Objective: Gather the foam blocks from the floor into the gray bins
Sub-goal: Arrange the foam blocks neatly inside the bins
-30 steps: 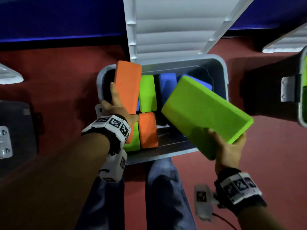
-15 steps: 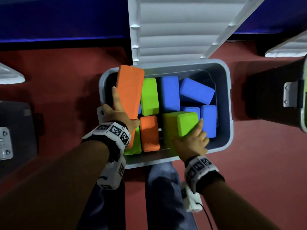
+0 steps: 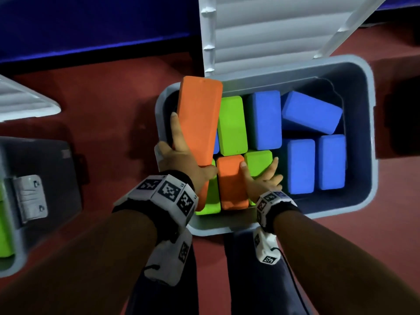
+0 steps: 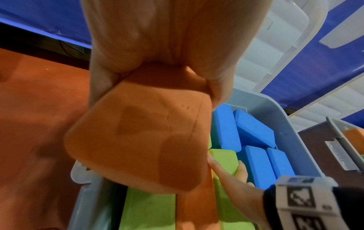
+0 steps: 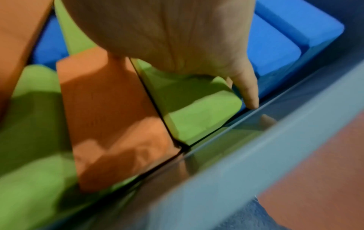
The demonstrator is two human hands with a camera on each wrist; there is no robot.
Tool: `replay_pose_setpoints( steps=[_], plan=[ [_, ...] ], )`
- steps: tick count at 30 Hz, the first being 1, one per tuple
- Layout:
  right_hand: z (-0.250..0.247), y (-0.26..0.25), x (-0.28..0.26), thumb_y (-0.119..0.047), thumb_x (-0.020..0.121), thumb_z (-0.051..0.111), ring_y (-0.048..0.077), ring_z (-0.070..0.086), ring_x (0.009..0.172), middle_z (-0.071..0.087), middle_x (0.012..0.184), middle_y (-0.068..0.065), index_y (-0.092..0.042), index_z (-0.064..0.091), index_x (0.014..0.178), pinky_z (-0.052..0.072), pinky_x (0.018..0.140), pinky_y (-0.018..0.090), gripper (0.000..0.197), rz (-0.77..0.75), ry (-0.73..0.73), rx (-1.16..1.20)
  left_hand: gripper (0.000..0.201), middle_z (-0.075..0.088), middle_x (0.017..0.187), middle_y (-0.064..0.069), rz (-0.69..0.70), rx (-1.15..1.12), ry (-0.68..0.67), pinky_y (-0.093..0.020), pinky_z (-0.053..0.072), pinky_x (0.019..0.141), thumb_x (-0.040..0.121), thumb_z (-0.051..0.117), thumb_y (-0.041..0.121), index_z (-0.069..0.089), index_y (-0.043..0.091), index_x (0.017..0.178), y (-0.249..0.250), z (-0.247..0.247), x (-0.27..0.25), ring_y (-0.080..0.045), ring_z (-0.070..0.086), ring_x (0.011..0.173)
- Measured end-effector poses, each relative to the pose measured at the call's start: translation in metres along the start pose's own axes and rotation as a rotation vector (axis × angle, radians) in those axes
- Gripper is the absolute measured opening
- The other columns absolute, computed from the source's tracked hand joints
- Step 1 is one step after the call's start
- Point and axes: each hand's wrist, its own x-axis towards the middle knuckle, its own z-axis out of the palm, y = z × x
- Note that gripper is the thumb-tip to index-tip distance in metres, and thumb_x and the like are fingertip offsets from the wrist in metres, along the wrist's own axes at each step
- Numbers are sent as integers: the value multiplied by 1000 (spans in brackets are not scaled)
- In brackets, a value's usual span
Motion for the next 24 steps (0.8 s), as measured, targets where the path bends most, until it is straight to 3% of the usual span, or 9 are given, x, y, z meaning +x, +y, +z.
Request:
replay_pose_setpoints(
  steps=[3, 5, 8, 10, 12, 15, 17, 21, 24],
  plan=[
    [-11, 6, 4, -76, 80, 41, 34, 33, 129, 27, 144, 12, -32, -7, 151, 23, 105, 44, 96, -26, -106, -10, 129, 25, 128, -14, 4, -2, 30, -46, 43, 95, 64, 81, 31, -19, 39, 145, 3, 5, -2, -36, 48, 110],
    [-28, 11, 13, -69, 85, 39, 35, 32, 131, 30, 145, 12, -31, 16, 150, 26, 104, 45, 78, -108, -132, -30, 130, 25, 127, -15, -4, 3, 41, -47, 45, 94, 62, 81, 31, -20, 42, 144, 9, 6, -3, -37, 50, 105],
    [-67, 17, 27, -46, 90, 51, 36, 44, 120, 42, 133, 14, -17, 46, 133, 37, 95, 43, 52, -326, 102, -3, 130, 25, 127, -17, -18, 2, 39, -46, 44, 94, 62, 82, 31, -19, 40, 144, 12, 7, -5, -39, 49, 105],
    [-99, 11, 40, -30, 85, 61, 38, 44, 117, 43, 130, 17, -13, 47, 131, 39, 90, 45, 51, -455, 343, 4, 127, 27, 128, -18, -14, 35, 44, -43, 42, 95, 65, 80, 32, -18, 36, 146, 15, 4, -7, -39, 46, 108],
    [-129, -1, 62, -24, 80, 65, 38, 39, 122, 38, 136, 18, -14, 41, 138, 37, 92, 48, 63, -506, 463, -71, 124, 27, 130, -19, -15, 64, 17, -39, 38, 93, 69, 77, 35, -19, 34, 146, 18, 1, -9, -37, 45, 109],
    [-158, -19, 104, -27, 76, 71, 33, 20, 139, 17, 154, 10, -21, 22, 148, 28, 106, 51, 88, -463, 321, -255, 124, 25, 131, -19, -9, 58, 3, -35, 38, 89, 70, 78, 34, -20, 34, 145, 17, 2, -10, -36, 49, 101],
    [-167, -27, 127, -31, 73, 75, 30, 11, 144, 13, 157, 8, -23, 15, 150, 22, 112, 52, 98, -445, 186, -392, 128, 25, 130, -20, 12, 35, 24, -37, 36, 96, 66, 81, 33, -20, 34, 145, 13, 5, -7, -39, 46, 110],
    [-171, -34, 136, -35, 65, 81, 39, 33, 129, 34, 139, 17, -17, 29, 140, 36, 103, 52, 93, -501, 194, -501, 129, 24, 131, -19, 22, 31, -23, -35, 32, 100, 68, 80, 32, -25, 34, 142, 10, 0, -6, -37, 39, 120],
    [-172, -40, 124, -42, 60, 83, 40, 42, 118, 37, 129, 15, -14, 37, 128, 43, 89, 48, 86, -554, 237, -478, 127, 27, 130, -20, 37, 9, -20, -35, 32, 96, 69, 81, 28, -21, 31, 145, 9, -3, -7, -36, 41, 116]
  ],
)
